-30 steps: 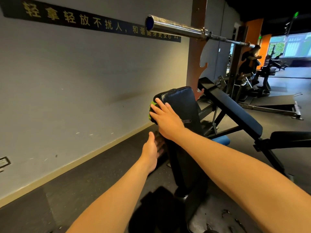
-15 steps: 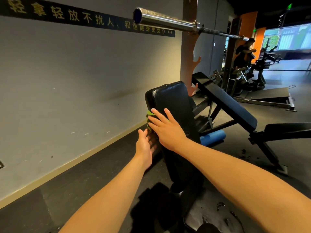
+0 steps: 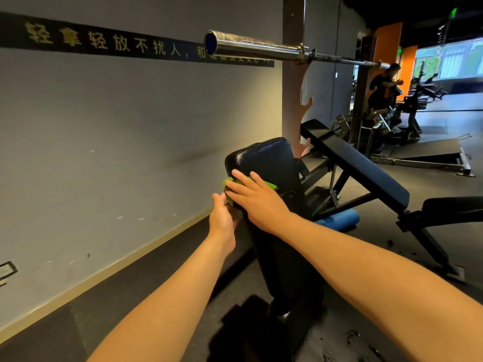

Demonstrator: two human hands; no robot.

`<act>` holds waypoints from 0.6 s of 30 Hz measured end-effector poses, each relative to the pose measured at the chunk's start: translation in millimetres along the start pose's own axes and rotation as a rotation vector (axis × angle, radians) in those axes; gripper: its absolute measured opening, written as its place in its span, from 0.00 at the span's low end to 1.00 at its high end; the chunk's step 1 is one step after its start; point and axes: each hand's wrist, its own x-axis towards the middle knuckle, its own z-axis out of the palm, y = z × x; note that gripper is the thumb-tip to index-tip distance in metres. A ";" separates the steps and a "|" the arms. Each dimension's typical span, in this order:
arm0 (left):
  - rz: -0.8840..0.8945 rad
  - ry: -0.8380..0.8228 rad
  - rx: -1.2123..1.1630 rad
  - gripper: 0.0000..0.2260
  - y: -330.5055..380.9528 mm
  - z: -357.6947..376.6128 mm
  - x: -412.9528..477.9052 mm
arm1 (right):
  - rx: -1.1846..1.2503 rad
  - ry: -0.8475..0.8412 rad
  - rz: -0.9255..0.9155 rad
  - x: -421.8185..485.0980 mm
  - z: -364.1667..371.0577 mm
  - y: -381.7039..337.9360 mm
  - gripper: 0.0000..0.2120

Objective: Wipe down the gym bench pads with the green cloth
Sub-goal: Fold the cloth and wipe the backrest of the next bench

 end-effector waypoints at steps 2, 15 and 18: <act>0.009 0.028 0.002 0.26 5.3 10.2 2.1 | 0.016 0.070 0.034 20.3 -11.5 10.0 0.31; 0.000 0.008 -0.067 0.26 -18.8 10.6 -9.2 | 0.483 0.133 0.273 -43.9 48.5 -34.2 0.28; 0.004 0.016 -0.026 0.21 -20.4 8.5 -12.1 | 0.683 0.122 0.295 -56.6 40.9 -29.0 0.30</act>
